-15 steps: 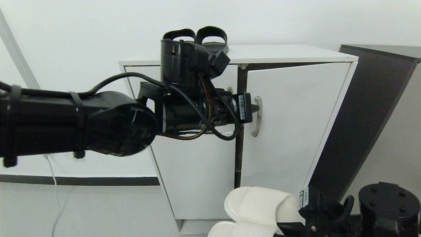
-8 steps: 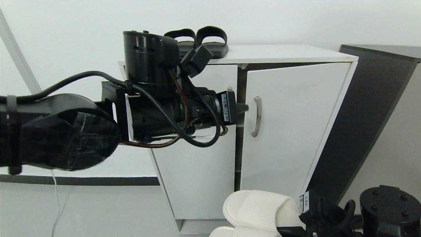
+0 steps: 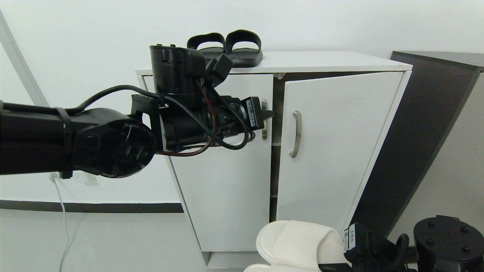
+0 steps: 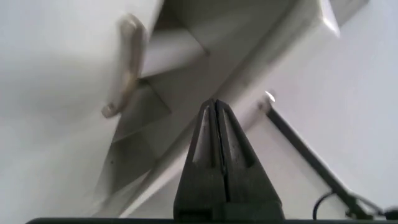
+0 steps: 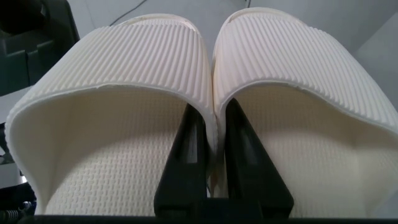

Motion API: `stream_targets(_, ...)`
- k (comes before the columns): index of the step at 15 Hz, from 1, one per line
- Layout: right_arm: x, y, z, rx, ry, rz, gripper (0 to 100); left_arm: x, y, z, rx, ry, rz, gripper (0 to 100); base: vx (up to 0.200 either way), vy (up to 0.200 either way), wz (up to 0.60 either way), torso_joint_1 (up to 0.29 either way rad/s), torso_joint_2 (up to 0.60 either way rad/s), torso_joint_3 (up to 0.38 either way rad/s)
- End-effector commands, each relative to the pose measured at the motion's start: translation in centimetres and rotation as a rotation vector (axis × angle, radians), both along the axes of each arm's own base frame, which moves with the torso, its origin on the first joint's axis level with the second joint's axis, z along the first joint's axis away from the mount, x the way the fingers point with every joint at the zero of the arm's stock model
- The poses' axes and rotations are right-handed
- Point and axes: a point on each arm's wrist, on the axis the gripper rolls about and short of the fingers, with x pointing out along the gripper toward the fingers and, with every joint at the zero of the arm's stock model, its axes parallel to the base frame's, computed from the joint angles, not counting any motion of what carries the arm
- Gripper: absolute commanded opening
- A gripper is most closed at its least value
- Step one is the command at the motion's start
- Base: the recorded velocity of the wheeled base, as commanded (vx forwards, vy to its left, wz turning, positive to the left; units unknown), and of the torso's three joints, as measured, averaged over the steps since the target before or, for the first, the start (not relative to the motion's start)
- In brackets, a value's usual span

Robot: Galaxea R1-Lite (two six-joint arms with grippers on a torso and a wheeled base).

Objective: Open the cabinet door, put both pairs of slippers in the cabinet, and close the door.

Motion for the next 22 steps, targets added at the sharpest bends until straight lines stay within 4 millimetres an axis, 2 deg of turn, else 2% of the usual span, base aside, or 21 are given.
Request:
stream_targets(1,-0.1,0.1,-0.1,-0.003,0.002,0.009,0,1.6,-0.9,-0.1,-0.031,0.022,0.012,0,0.000,0.000,0.00,0.000,0.00,0.000)
stream_targets(6,-0.5,0.0,-0.4,-0.015,0.010,0.021,0,4.1,-2.8,-0.9,-0.036,0.018,0.018,0,0.000,0.000,0.00,0.000,0.00,0.000)
stream_targets(12,-0.9,0.2,-1.0,-0.049,0.005,0.049,0,4.5,-3.0,-1.4,-0.035,0.022,0.019,0,-0.033,0.000,0.00,0.000,0.00,0.000)
stream_targets(14,-1.1,0.2,-1.1,-0.054,0.007,0.058,0,3.5,-3.6,-1.9,-0.021,0.042,-0.007,0,-0.200,0.000,0.00,0.007,0.00,0.000)
stream_targets(17,-1.5,0.3,-1.2,-0.058,0.010,0.078,0,-0.3,-5.0,-1.6,-0.020,0.042,-0.101,0,-0.200,0.000,0.00,0.001,0.00,0.001)
stream_targets(19,-1.9,0.4,-1.4,-0.066,0.006,0.098,0,-2.9,-6.0,-2.3,-0.031,0.026,-0.169,0,-0.200,0.000,0.00,0.005,0.00,0.002)
stream_targets(21,-2.0,0.4,-1.4,-0.068,0.001,0.105,0,-3.0,-5.9,-2.4,-0.042,0.008,-0.163,0,-0.200,0.000,0.00,0.000,0.00,0.007)
stream_targets(22,-2.0,0.4,-1.4,-0.067,0.000,0.105,0,-2.4,-5.1,-2.2,-0.044,0.005,-0.134,0,0.000,0.000,0.00,0.000,0.00,0.000)
